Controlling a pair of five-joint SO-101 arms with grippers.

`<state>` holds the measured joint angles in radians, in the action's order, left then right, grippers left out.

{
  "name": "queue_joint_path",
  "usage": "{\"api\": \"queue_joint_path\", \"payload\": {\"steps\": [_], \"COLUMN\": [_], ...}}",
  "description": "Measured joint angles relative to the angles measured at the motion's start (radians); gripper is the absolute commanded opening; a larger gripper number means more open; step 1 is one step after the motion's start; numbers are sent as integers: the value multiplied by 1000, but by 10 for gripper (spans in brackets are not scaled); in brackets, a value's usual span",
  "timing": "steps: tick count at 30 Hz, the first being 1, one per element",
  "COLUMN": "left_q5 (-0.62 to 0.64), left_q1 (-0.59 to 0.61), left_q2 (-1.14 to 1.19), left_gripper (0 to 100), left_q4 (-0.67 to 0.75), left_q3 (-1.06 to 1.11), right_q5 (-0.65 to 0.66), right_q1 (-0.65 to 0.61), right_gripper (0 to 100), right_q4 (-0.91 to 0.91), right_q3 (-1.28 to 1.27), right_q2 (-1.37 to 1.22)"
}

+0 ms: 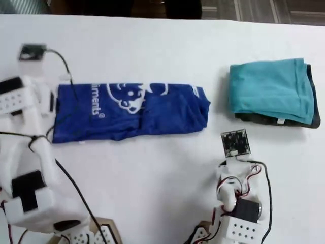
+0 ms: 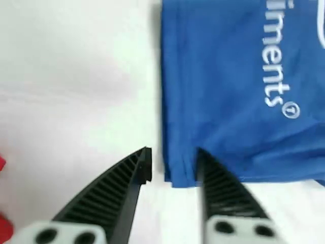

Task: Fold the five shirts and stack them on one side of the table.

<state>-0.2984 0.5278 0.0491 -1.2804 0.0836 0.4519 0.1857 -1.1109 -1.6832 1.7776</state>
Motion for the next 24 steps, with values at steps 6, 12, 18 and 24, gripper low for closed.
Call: {"api": "queue_joint_path", "payload": {"steps": [6, 12, 18, 24], "left_q5": [2, 40, 46, 48], "left_q1": [35, 29, -14, -20], "left_q2": [292, 588, 819, 1002], "left_gripper": [266, 268, 268, 242], "left_q4": [-25, -163, -319, -470], "left_q3": [-187, -465, -769, -1033], "right_q5": [0, 0, 0, 0], "right_q1": [0, 0, 0, 0], "right_gripper": [148, 148, 148, 148], "right_q4": [0, 0, 0, 0], "right_q3": [0, 0, 0, 0], "right_q2": [0, 0, 0, 0]}}
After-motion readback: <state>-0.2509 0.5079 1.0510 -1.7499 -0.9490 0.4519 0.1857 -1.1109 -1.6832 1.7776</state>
